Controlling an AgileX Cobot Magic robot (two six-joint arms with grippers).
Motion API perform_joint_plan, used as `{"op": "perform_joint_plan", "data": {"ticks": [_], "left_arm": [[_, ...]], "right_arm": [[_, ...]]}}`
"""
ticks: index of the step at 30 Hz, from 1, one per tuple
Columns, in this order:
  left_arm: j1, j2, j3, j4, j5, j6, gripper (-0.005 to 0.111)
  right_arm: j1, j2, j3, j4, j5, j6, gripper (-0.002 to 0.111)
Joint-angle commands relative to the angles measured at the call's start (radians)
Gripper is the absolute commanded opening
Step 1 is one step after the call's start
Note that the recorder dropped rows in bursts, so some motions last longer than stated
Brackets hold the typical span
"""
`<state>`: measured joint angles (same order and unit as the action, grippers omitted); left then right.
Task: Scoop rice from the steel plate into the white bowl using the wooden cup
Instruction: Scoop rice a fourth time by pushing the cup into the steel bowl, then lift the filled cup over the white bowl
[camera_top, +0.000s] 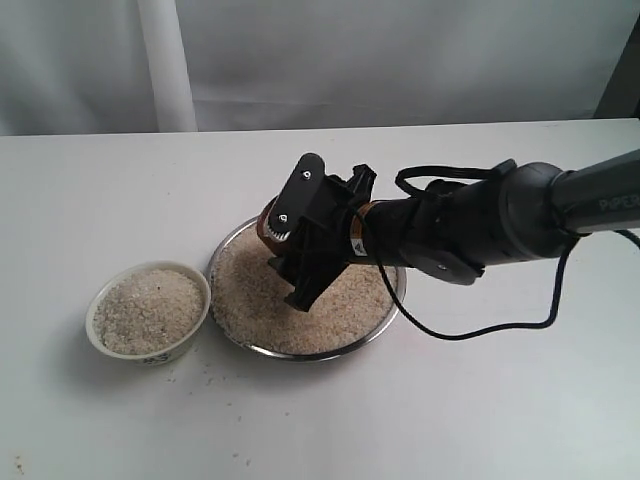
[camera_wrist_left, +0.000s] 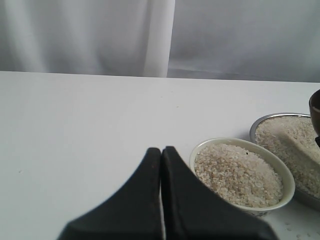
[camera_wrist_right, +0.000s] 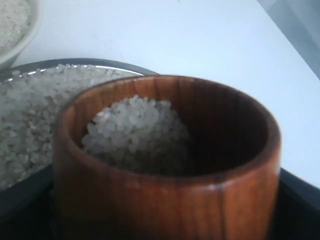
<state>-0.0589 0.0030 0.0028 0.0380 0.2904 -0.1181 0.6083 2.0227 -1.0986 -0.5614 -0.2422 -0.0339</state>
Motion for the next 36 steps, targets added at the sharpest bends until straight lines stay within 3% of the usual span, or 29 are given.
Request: {"op": "perform_joint_plan", "data": {"ticks": [1,7,13,18,30,36], "left_arm": [[-0.004,-0.003,-0.003,-0.005,-0.005,-0.006,0.0],[-0.004,-0.003,-0.003,-0.005,-0.005,-0.006,0.0],[-0.004,-0.003,-0.003,-0.005,-0.005,-0.006,0.0],[-0.004,-0.003,-0.003,-0.005,-0.005,-0.006,0.0],[-0.004,-0.003,-0.003,-0.005,-0.005,-0.006,0.0],[-0.004,-0.003,-0.003,-0.005,-0.005,-0.006,0.0]], "right_arm": [[-0.007,-0.014,0.005,0.008,-0.038,-0.014,0.0],[0.001,-0.069,0.005,-0.039,-0.016,-0.025,0.0],[0.054,-0.143,-0.027,-0.01,0.131,-0.134,0.0],[0.154,-0.131,-0.208,-0.015,0.444,-0.167,0.0],[0.371,0.071,-0.643,-0.254,0.871,-0.235,0.0],[0.439,0.198,-0.718,-0.384,0.952,-0.291,0.0]]}}
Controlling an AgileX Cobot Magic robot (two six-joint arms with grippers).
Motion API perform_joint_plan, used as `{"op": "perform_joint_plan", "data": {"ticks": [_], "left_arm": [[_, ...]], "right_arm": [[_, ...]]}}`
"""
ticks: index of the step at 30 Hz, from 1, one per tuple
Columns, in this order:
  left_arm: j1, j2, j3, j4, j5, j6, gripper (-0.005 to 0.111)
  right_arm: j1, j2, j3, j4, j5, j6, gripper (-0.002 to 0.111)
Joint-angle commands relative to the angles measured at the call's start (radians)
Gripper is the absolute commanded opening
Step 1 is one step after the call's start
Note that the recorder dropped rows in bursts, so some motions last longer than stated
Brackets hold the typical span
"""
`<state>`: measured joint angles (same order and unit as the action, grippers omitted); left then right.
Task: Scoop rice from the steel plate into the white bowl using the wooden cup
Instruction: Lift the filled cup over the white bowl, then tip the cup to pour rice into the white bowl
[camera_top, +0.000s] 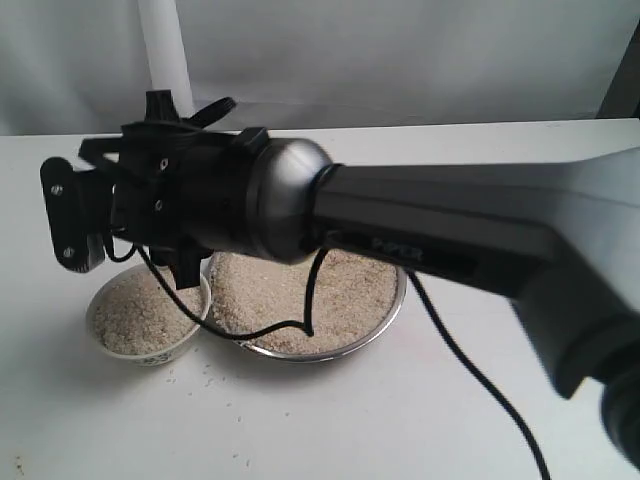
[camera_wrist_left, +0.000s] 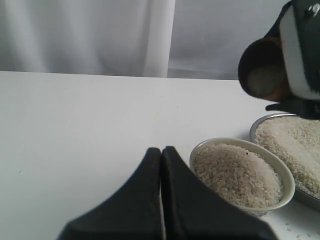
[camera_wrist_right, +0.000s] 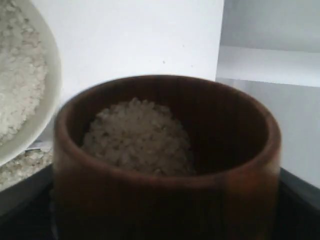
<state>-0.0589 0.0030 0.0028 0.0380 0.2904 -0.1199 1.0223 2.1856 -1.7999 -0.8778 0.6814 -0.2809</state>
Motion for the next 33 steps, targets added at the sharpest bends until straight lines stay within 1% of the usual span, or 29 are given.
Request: {"op": "perform_joint_plan", "data": {"ticks": [1,4,8,12,18,25,33], "left_arm": [[-0.004,-0.003,-0.003,-0.005,-0.005,-0.004,0.0],[-0.004,-0.003,-0.003,-0.005,-0.005,-0.004,0.0],[-0.004,-0.003,-0.003,-0.005,-0.005,-0.004,0.0],[-0.004,-0.003,-0.003,-0.005,-0.005,-0.004,0.0],[-0.004,-0.003,-0.003,-0.005,-0.005,-0.002,0.0],[-0.004,-0.003,-0.003,-0.005,-0.005,-0.002,0.0],[-0.004,-0.003,-0.003,-0.005,-0.005,-0.004,0.0]], "right_arm": [[0.027,0.051,-0.017,-0.1,0.045,-0.053,0.0],[0.036,0.068,-0.017,-0.14,0.059,-0.053,0.0],[0.062,0.102,-0.017,-0.276,0.095,-0.077,0.0],[0.065,0.135,-0.015,-0.331,0.142,-0.093,0.0],[0.083,0.146,-0.009,-0.381,0.148,-0.098,0.0],[0.085,0.146,-0.009,-0.386,0.174,-0.1,0.0],[0.111,0.146,-0.009,-0.395,0.181,-0.132,0.0]]}}
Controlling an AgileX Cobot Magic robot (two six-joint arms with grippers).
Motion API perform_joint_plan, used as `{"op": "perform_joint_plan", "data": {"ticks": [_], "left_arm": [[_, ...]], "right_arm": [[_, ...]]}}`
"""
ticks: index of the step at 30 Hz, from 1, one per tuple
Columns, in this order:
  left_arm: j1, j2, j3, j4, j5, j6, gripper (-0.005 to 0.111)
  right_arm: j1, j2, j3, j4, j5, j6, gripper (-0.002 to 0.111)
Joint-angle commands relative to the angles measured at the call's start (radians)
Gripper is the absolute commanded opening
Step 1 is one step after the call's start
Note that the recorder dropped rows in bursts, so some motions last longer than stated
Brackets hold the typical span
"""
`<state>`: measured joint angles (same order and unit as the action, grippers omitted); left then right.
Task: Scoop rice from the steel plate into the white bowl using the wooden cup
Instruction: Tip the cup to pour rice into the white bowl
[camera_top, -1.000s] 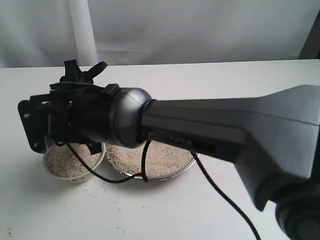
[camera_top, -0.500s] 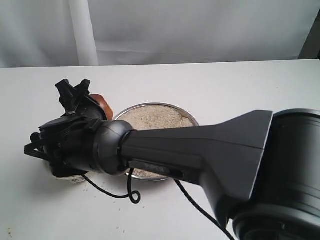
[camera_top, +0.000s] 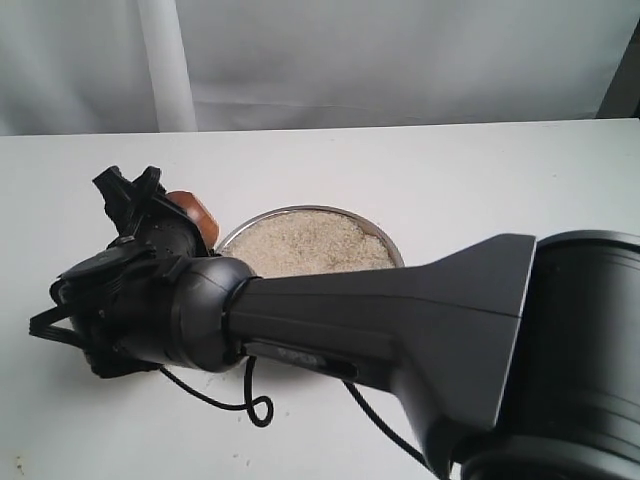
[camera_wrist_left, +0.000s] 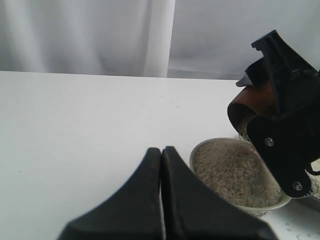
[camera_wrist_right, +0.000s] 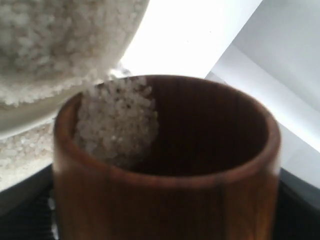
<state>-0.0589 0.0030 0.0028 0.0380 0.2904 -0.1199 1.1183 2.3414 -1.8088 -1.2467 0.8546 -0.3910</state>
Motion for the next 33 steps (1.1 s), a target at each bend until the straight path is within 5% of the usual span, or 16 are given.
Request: {"op": "perform_joint_plan", "data": {"ticks": [1,33], "left_arm": [[-0.004,-0.003,-0.003,-0.005,-0.005,-0.004,0.0],[-0.004,-0.003,-0.003,-0.005,-0.005,-0.004,0.0]], "right_arm": [[0.02,-0.01,0.0,-0.028,0.01,-0.022,0.0],[0.087,-0.01,0.0,-0.127,0.111,-0.141,0.0]]}}
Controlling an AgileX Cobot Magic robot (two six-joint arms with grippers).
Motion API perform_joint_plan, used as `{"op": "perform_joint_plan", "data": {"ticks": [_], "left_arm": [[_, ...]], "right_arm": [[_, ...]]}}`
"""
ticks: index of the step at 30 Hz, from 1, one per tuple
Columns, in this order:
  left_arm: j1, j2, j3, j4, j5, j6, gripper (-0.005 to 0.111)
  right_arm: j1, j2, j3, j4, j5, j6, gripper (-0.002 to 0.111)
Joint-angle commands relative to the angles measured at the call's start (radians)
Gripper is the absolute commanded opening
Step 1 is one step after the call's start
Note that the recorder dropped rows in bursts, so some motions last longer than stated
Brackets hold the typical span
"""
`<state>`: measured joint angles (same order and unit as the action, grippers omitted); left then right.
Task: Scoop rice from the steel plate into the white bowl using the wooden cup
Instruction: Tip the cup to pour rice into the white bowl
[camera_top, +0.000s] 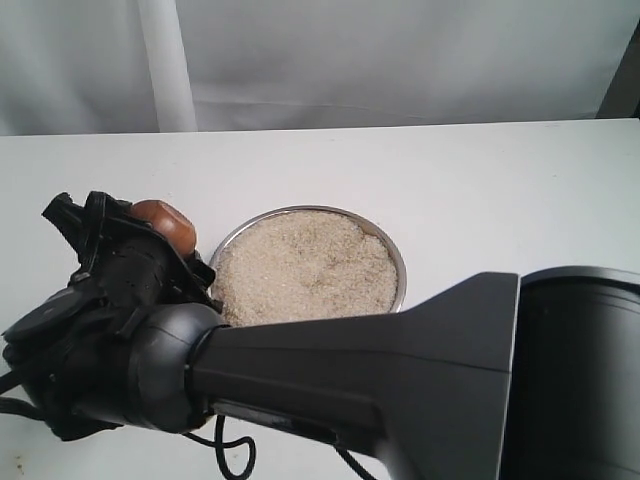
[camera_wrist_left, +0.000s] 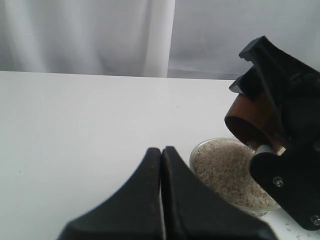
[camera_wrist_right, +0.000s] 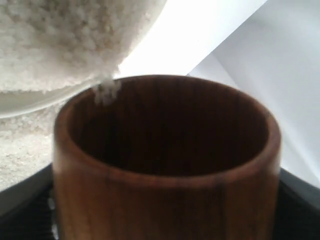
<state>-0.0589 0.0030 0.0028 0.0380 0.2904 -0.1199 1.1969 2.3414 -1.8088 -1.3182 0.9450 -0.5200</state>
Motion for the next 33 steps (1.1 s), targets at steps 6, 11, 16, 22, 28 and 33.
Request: {"op": "perform_joint_plan", "data": {"ticks": [6,11,16,22,28,33], "left_arm": [[-0.004,-0.003,-0.003,-0.005,-0.005,-0.002,0.0],[-0.004,-0.003,-0.003,-0.005,-0.005,-0.002,0.0],[-0.004,-0.003,-0.003,-0.005,-0.005,-0.004,0.0],[-0.004,-0.003,-0.003,-0.005,-0.005,-0.004,0.0],[-0.004,-0.003,-0.003,-0.005,-0.005,-0.001,0.0],[-0.004,-0.003,-0.003,-0.005,-0.005,-0.001,0.0]], "right_arm": [[0.01,-0.01,0.0,-0.083,0.028,-0.012,0.0],[0.01,-0.01,0.0,-0.089,0.028,-0.012,0.0],[0.01,-0.01,0.0,-0.113,0.03,-0.007,0.0],[0.01,-0.01,0.0,-0.03,0.074,0.16,0.0],[0.0,-0.016,0.0,0.006,0.093,0.552,0.0],[-0.028,-0.057,0.0,0.087,0.037,0.742,0.0]]}}
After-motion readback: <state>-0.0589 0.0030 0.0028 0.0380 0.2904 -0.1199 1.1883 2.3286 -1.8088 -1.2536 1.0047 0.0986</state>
